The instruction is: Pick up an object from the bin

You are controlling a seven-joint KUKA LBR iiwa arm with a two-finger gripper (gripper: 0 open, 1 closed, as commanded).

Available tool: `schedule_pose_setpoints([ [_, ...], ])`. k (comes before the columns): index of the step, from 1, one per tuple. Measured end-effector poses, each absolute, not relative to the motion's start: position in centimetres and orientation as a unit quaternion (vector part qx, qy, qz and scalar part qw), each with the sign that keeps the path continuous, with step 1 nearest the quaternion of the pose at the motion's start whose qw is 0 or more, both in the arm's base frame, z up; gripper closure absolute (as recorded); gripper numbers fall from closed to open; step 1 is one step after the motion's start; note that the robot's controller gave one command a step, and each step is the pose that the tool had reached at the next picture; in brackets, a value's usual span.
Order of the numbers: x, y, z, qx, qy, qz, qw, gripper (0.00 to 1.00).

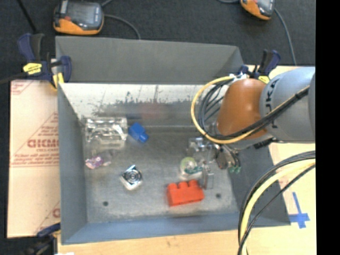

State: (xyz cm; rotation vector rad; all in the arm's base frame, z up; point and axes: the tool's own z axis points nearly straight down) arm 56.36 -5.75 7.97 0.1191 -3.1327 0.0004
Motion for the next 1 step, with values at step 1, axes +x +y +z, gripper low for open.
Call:
schedule_pose_setpoints([
  [1,48.99,-0.46,7.30,0.026,-1.000,-0.001,0.000,0.00],
])
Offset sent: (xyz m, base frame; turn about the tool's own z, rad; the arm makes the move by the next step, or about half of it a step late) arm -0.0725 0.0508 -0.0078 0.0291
